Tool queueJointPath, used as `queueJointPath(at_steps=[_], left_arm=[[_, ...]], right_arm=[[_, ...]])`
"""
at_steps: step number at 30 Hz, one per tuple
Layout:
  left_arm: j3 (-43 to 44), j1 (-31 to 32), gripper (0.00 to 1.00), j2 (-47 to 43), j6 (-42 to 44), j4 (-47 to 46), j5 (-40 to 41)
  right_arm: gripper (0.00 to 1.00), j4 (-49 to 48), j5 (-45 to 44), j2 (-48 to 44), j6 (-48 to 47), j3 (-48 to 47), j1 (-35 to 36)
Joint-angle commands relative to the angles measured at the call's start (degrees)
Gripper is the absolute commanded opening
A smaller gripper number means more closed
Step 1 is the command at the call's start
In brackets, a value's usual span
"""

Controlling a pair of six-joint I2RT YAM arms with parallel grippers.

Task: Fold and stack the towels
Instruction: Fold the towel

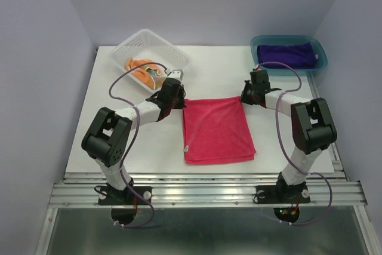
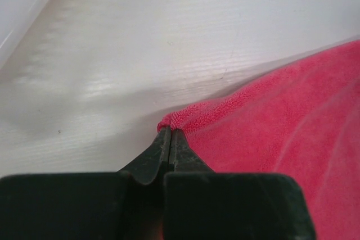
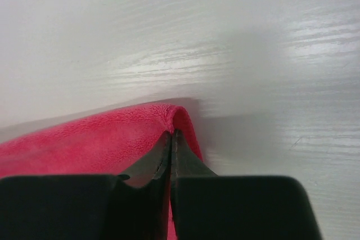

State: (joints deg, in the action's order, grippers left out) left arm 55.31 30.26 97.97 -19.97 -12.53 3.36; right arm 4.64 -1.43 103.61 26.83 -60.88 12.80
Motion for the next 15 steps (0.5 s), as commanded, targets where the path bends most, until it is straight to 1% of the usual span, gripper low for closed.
queueJointPath(at_steps=[1, 5, 6, 8, 15], left_arm=[[-1.8, -0.2, 0.0, -3.0, 1.2, -3.0, -2.4], [-4.1, -0.1, 0.0, -5.2, 0.4, -4.5, -3.0], [-5.4, -0.1, 0.0, -6.6, -0.1, -5.3, -5.1], [-6.7, 0.1, 0.0, -8.0, -0.9, -5.7, -5.2], [-15.7, 1.5, 0.0, -14.6, -4.9, -9.5, -6.6]], right_arm=[[0.01, -6.3, 3.5, -6.3, -1.8, 2.3, -0.5], [0.01, -5.9, 4.2, -10.2, -1.7, 4.6, -0.5], [0.01, -5.8, 4.4, -11.6, -1.3, 5.9, -0.5], [0.01, -5.4, 5.4, -12.9, -0.7, 7.3, -0.5], [0.01, -4.9, 6.0, -21.3, 1.1, 15.3, -0.4]])
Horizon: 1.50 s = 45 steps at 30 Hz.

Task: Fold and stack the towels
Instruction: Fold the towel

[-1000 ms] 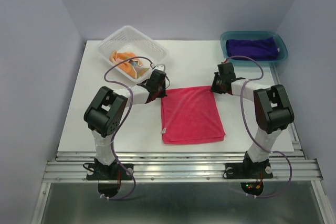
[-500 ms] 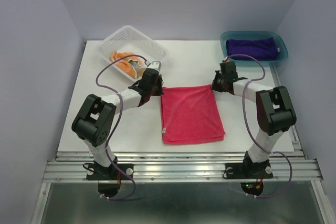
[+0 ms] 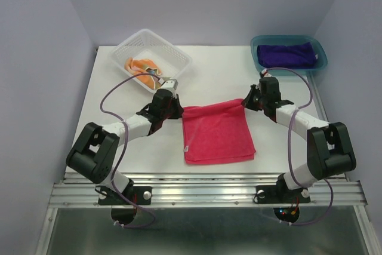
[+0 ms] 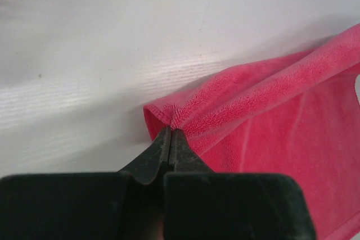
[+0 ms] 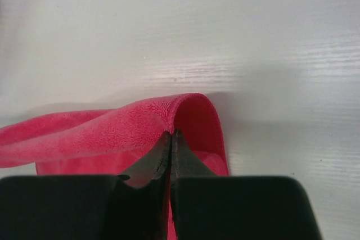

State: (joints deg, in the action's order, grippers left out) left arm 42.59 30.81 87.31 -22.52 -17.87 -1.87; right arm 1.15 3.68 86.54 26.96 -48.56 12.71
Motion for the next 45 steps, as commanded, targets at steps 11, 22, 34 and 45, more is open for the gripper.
queueJointPath(at_steps=[11, 22, 34, 45], left_arm=[[-13.5, 8.7, 0.0, -16.2, -8.3, -6.5, 1.2], [-25.4, 13.4, 0.0, -28.4, -18.6, -5.3, 3.7], [-28.5, 16.2, 0.0, -39.7, -21.3, 0.8, 2.8], [-28.9, 17.6, 0.0, -40.5, -23.1, 2.9, 2.1]], right_arm=[[0.01, 2.9, 2.3, -20.0, 4.7, 13.4, -0.1], [0.01, 10.6, 3.0, -34.1, 7.1, 22.2, 0.0], [0.01, 20.7, 2.3, -44.2, 8.3, 23.6, 0.0], [0.01, 24.7, 2.5, -48.0, 13.6, 23.2, 0.0]])
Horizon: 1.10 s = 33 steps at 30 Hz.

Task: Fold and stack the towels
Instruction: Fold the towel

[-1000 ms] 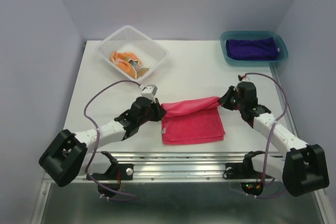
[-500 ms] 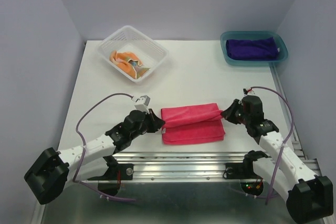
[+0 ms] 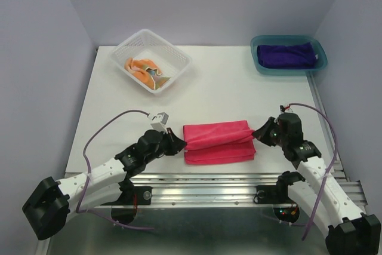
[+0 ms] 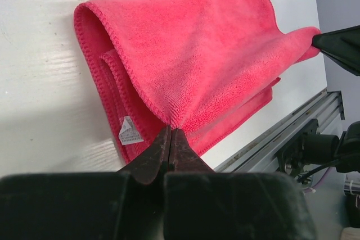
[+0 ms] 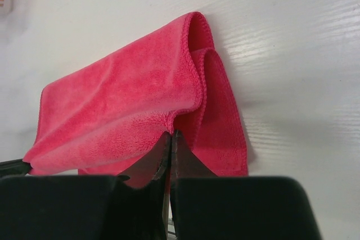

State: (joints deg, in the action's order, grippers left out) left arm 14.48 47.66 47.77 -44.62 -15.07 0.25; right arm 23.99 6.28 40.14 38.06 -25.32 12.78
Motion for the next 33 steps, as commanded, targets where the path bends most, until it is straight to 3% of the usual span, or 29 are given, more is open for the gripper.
queueJointPath(at_steps=[1, 28, 30, 33], left_arm=[[-0.8, 1.0, 0.0, -1.0, -1.0, 0.2, -1.5], [-4.0, 3.9, 0.0, 4.3, -4.2, 1.2, -3.9], [-4.0, 4.4, 0.06, 5.6, -4.2, 1.6, -4.4], [-3.2, 4.6, 0.25, 6.6, -3.8, 3.1, -4.3]], right_arm=[[0.01, 2.1, 0.3, -1.8, 2.8, 0.1, 0.0], [0.03, 8.6, -2.4, -8.7, 18.4, 9.6, 0.0], [0.04, 9.3, -3.1, -9.0, 18.9, 9.7, 0.0], [0.09, 10.0, -4.1, -9.0, 19.0, 9.7, 0.0]])
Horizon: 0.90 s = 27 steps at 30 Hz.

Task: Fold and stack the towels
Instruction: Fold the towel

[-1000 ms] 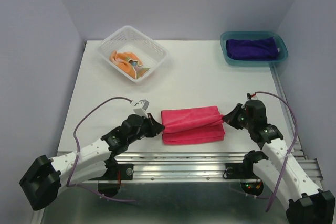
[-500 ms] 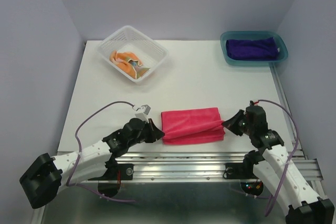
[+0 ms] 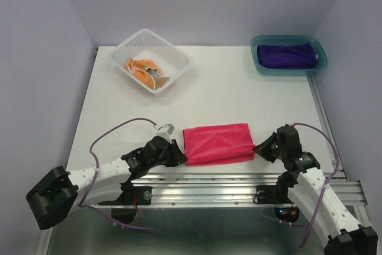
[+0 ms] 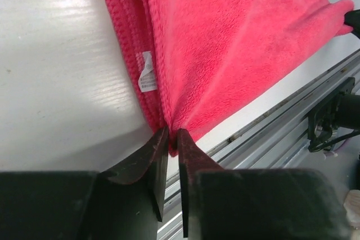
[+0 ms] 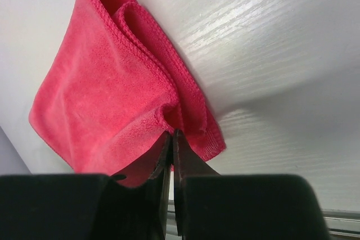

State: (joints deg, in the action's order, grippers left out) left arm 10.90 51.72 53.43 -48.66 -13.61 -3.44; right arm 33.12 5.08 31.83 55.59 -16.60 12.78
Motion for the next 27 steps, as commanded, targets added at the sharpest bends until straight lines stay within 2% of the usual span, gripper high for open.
queueJointPath(at_steps=[1, 3, 4, 6, 8, 9, 10, 12, 16, 17, 18, 23, 27], left_arm=[[0.9, 0.7, 0.35, 1.0, 0.4, 2.6, -0.7], [1.9, 0.8, 0.43, 0.3, 0.8, 4.1, -0.7], [2.2, 0.9, 0.49, -0.3, 0.9, 4.8, -0.4], [2.8, 1.0, 0.54, -1.5, 1.4, 6.2, 0.3], [3.8, 1.0, 0.64, -3.6, 1.6, 8.4, 0.8], [4.0, 1.0, 0.65, -4.3, 1.7, 9.5, 1.1], [4.5, 1.0, 0.68, -5.7, 1.8, 9.9, 1.3], [5.0, 1.0, 0.75, -6.9, 1.9, 10.5, 1.6], [7.4, 1.0, 0.99, -8.5, 2.9, 12.5, 4.9], [7.9, 1.1, 0.99, -8.6, 3.0, 12.9, 5.7], [8.4, 1.0, 0.99, -8.5, 3.7, 13.1, 7.6], [13.3, 1.1, 0.99, -5.6, 5.9, 12.8, 12.7], [16.1, 1.0, 0.99, -2.3, 8.1, 12.6, 14.6]], right_arm=[[0.1, 1.2, -3.1, -0.6, 1.4, 1.1, 0.0], [0.13, 1.5, -3.1, -0.5, 1.4, 1.2, 0.0], [0.21, 1.8, -3.1, -0.6, 1.3, 1.0, 0.0], [0.25, 3.1, -3.2, -0.7, 1.0, 0.8, 0.0], [0.42, 3.9, -3.6, -0.9, 1.2, 0.3, 0.0], [0.52, 4.2, -3.8, -1.0, 1.4, 0.1, 0.0], [0.68, 4.4, -4.3, -1.2, 1.4, -0.3, 0.0], [0.75, 4.2, -4.5, -0.8, 0.9, -1.6, -0.1], [0.88, 2.6, -4.7, 1.8, -2.8, -5.9, -0.1], [0.91, 1.2, -3.9, 2.7, -4.3, -6.3, 0.0], [1.0, -1.3, -3.7, 3.7, -5.5, -7.0, -0.1], [1.0, -7.9, -0.8, 15.7, -12.5, -11.5, 0.1], [1.0, -7.5, -4.7, 23.6, -15.5, -14.1, 2.2]])
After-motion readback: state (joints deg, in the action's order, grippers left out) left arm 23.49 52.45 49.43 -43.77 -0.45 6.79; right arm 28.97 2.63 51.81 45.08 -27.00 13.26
